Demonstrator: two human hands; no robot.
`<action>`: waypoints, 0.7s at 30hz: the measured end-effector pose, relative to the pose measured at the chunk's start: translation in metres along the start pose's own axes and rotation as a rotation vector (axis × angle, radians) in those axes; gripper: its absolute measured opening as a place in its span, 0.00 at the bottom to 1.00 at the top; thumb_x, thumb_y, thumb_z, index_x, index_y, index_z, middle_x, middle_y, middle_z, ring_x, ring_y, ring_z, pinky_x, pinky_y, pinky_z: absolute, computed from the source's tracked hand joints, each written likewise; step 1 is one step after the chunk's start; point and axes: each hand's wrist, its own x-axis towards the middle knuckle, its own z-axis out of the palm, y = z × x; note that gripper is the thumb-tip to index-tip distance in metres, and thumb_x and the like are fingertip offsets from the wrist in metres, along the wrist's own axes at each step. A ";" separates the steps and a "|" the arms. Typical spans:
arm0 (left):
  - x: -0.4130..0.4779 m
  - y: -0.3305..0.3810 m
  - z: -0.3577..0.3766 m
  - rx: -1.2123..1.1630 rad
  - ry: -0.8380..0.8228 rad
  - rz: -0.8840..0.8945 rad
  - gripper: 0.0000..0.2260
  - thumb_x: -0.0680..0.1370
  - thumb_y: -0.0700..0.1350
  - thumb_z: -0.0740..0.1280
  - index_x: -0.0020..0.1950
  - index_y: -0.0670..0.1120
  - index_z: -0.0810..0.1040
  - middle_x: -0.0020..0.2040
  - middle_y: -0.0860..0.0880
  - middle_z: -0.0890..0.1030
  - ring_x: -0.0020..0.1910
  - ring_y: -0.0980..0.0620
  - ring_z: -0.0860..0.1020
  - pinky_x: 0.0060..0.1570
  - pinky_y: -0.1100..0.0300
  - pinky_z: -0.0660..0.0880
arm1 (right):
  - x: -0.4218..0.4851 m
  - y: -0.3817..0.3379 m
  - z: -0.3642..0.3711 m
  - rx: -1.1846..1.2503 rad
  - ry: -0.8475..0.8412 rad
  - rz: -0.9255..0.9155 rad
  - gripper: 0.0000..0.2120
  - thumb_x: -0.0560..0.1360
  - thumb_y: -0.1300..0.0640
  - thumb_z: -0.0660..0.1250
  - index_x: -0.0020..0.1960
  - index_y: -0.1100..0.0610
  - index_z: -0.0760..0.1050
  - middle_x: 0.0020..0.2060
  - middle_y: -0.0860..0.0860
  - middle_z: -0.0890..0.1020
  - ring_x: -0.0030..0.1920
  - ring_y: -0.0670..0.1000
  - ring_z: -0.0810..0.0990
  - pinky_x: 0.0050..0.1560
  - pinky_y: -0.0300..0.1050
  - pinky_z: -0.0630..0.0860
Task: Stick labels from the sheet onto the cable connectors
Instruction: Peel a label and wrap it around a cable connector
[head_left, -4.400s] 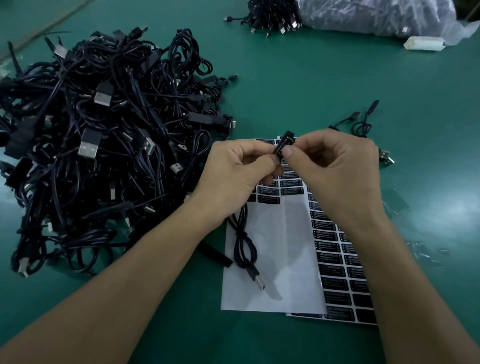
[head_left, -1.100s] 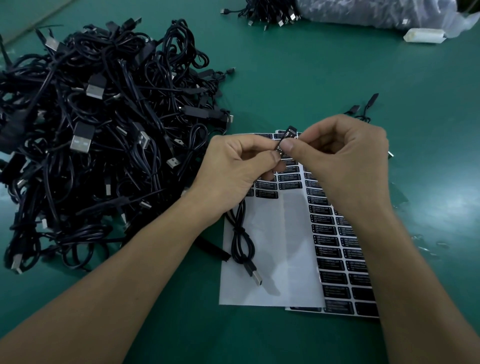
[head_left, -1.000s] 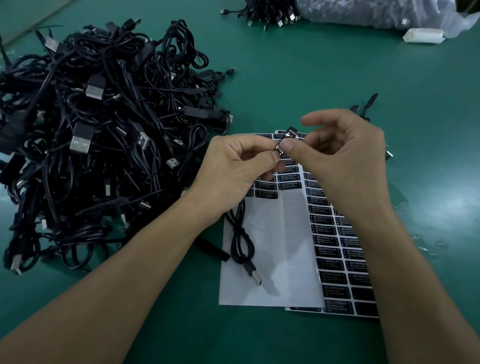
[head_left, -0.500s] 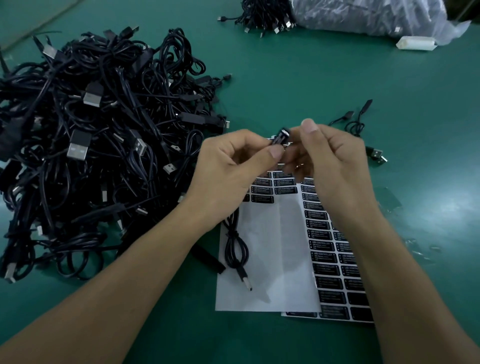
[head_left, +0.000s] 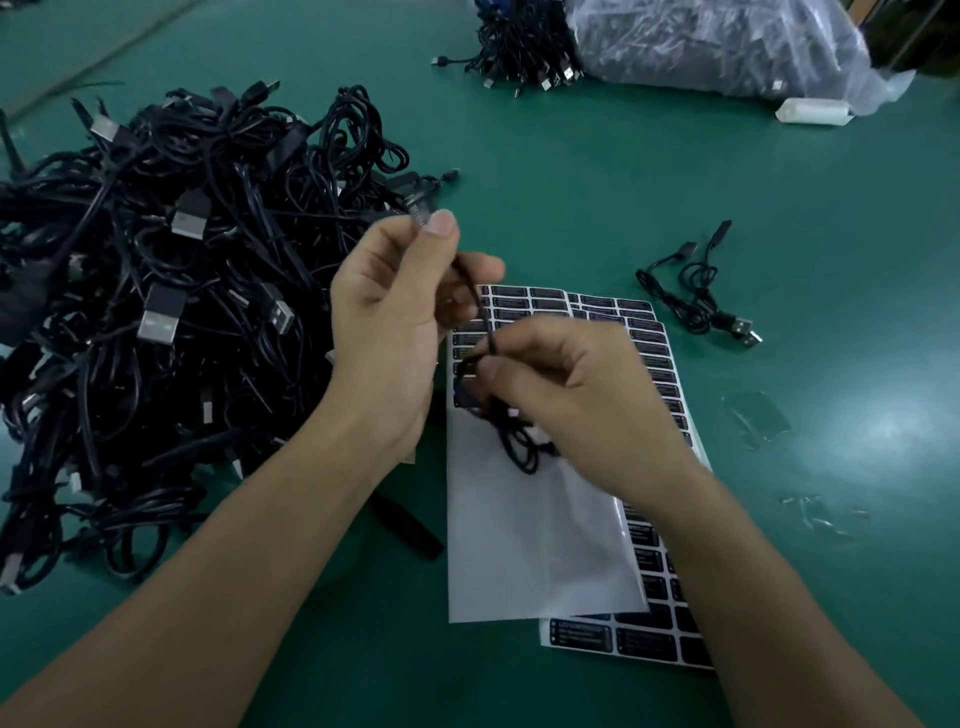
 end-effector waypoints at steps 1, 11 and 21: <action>0.001 0.001 0.000 -0.037 0.009 -0.036 0.08 0.85 0.44 0.61 0.47 0.44 0.72 0.36 0.49 0.85 0.34 0.56 0.79 0.37 0.63 0.76 | 0.002 -0.002 -0.006 0.030 0.055 -0.003 0.05 0.74 0.59 0.69 0.43 0.53 0.83 0.35 0.52 0.85 0.33 0.57 0.82 0.36 0.50 0.80; -0.013 -0.015 -0.003 0.996 -0.485 0.141 0.11 0.78 0.56 0.66 0.51 0.51 0.82 0.49 0.58 0.84 0.50 0.60 0.80 0.53 0.56 0.77 | 0.039 0.038 -0.114 -0.614 0.637 0.355 0.17 0.77 0.59 0.63 0.31 0.63 0.69 0.23 0.57 0.64 0.31 0.57 0.60 0.27 0.43 0.64; -0.013 -0.028 -0.010 1.520 -0.932 0.168 0.39 0.73 0.75 0.60 0.79 0.58 0.59 0.82 0.58 0.55 0.81 0.58 0.49 0.79 0.56 0.39 | 0.062 -0.002 -0.035 -0.670 0.266 0.094 0.08 0.77 0.54 0.67 0.47 0.54 0.85 0.42 0.49 0.86 0.47 0.52 0.82 0.52 0.42 0.73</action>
